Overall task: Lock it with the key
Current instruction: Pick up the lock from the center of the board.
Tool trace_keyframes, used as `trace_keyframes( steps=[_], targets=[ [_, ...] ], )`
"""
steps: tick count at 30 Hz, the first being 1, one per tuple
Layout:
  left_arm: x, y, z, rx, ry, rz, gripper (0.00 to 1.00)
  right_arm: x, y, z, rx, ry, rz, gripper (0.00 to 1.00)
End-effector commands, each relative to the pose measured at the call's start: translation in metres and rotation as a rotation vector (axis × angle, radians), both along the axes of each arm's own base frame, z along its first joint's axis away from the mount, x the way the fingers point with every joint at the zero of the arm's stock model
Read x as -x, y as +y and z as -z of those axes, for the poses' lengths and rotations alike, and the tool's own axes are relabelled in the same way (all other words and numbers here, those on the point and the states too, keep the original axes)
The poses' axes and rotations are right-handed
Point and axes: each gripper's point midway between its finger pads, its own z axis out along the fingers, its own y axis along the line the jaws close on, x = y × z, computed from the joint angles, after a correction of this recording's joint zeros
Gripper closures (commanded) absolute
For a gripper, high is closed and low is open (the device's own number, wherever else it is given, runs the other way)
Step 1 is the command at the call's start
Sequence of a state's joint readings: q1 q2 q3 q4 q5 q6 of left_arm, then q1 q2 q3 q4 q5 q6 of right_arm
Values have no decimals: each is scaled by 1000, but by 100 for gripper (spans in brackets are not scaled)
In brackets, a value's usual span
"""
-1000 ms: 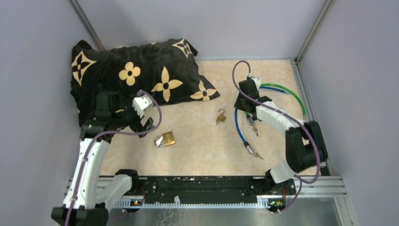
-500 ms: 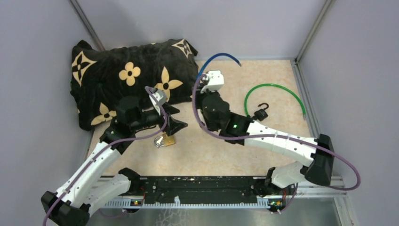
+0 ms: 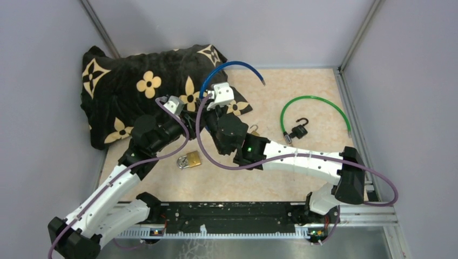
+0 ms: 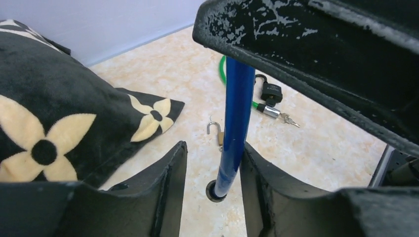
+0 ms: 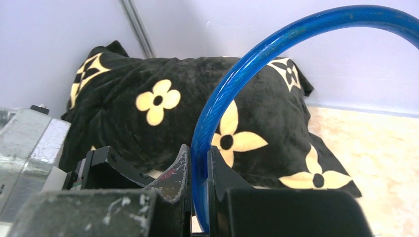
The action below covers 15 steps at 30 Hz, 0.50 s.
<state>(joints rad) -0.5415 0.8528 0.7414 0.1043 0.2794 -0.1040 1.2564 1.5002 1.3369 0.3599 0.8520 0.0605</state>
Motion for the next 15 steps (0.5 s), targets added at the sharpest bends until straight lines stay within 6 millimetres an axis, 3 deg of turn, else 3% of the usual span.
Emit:
trace_keyframes(
  steps=[1,5,7,8,9,10,11,14,15],
  targets=[
    [-4,6,-11,47,-52,-49,48,18,6,-61,-163,-75,-104,100],
    [0,1,-12,67,-69,-12,37,24,8,-66,-189,-60,-146,100],
    [1,-1,-10,71,-62,0,36,25,7,-67,-195,-61,-149,100],
    [1,-1,-9,72,-61,3,41,25,8,-67,-195,-60,-152,100],
    [1,-2,-8,70,-58,5,53,25,9,-66,-193,-60,-156,100],
    [2,-2,-8,71,-60,6,70,27,10,-66,-190,-60,-168,100],
    [2,-1,-8,71,-58,3,97,28,12,-65,-183,-59,-182,100],
    [5,5,-16,89,-75,-13,100,38,22,-61,-92,-74,-345,100],
    [7,7,-18,92,-81,-13,100,39,23,-55,-42,-62,-423,83]
  ],
)
